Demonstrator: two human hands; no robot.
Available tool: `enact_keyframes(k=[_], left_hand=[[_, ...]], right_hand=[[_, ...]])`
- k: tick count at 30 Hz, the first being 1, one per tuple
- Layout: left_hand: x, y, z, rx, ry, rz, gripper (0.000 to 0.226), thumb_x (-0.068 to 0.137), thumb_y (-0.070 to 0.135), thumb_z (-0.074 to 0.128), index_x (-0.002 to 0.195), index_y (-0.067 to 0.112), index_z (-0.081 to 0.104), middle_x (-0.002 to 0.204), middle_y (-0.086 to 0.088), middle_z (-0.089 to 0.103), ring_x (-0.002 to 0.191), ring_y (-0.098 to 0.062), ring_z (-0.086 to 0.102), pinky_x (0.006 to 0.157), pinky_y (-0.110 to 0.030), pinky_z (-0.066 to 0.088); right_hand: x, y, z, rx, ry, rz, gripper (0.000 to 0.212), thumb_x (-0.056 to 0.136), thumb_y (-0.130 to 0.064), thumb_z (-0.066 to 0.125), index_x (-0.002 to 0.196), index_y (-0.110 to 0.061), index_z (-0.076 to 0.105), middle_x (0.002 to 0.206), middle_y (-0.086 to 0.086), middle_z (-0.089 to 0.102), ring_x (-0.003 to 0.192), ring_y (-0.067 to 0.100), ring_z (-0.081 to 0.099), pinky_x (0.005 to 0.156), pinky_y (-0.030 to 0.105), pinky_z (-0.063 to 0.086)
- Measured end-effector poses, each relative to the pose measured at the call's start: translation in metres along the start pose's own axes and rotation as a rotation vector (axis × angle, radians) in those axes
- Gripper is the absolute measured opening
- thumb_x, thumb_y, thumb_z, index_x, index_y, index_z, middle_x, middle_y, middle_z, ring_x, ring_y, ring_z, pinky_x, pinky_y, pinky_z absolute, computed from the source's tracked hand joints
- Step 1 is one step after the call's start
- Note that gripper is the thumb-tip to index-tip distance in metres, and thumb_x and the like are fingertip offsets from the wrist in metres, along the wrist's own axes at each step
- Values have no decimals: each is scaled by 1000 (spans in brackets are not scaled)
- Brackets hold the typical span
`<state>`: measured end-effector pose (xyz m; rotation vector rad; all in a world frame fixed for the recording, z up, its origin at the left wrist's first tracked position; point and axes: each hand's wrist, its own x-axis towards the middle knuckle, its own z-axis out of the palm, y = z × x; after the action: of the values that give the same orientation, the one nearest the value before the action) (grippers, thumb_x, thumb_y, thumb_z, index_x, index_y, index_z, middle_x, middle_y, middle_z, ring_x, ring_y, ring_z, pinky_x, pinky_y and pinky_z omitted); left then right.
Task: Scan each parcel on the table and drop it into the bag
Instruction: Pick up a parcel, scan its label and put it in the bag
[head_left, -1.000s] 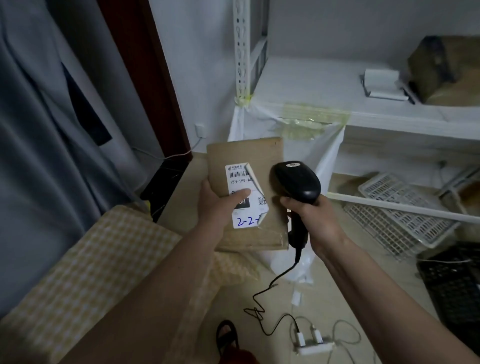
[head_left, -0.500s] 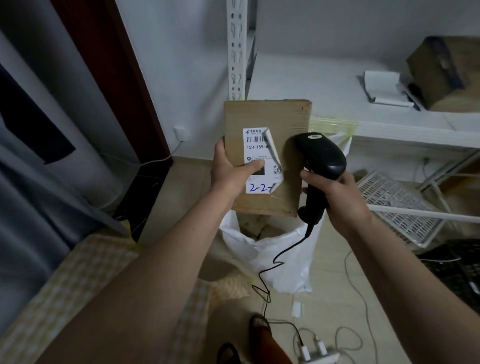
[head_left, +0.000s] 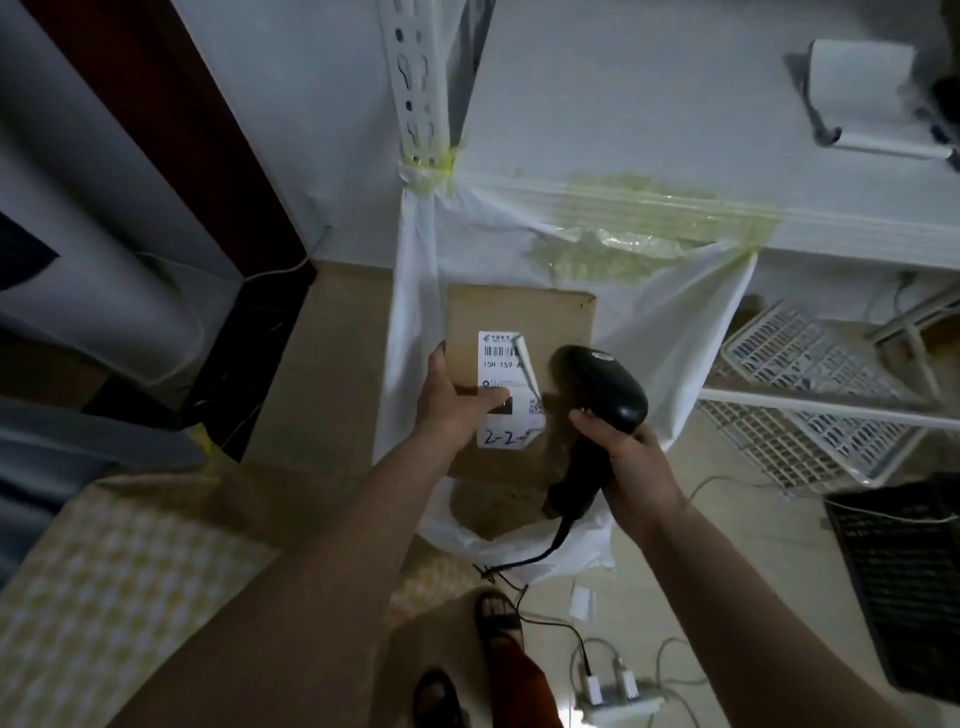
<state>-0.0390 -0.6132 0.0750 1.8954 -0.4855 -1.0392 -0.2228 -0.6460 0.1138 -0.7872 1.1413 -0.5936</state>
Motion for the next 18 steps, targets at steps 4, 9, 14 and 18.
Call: enact_keyframes(k=[4, 9, 14, 18], left_hand=[[13, -40, 18, 68, -23, -161, 94, 71, 18, 85, 147, 23, 29, 130, -1, 58, 114, -24, 58, 88, -39, 53], [19, -53, 51, 147, -89, -229, 76, 80, 19, 79, 143, 19, 36, 133, -3, 57, 120, -26, 55, 93, -36, 45], [38, -52, 89, 240, -305, -227, 64, 86, 19, 72, 141, 16, 39, 135, 0, 53, 122, -23, 52, 95, -32, 46], [27, -65, 94, 873, -703, -231, 47, 94, 31, 59, 133, 6, 50, 132, -9, 56, 119, -29, 54, 102, -40, 44]], right_hand=[[22, 36, -10, 50, 36, 152, 26, 84, -6, 64, 109, -10, 62, 101, 10, 69, 103, 30, 63, 89, 43, 51], [35, 47, -34, -21, 151, 250, 22, 84, -7, 65, 106, -9, 61, 101, 12, 68, 99, 29, 62, 85, 41, 52], [54, 29, -58, -150, 331, 201, 13, 86, -7, 61, 98, -10, 61, 89, 11, 65, 89, 28, 63, 70, 34, 51], [62, 26, -62, -205, 385, 239, 6, 85, -6, 60, 89, -8, 63, 74, 11, 58, 75, 30, 59, 80, 45, 52]])
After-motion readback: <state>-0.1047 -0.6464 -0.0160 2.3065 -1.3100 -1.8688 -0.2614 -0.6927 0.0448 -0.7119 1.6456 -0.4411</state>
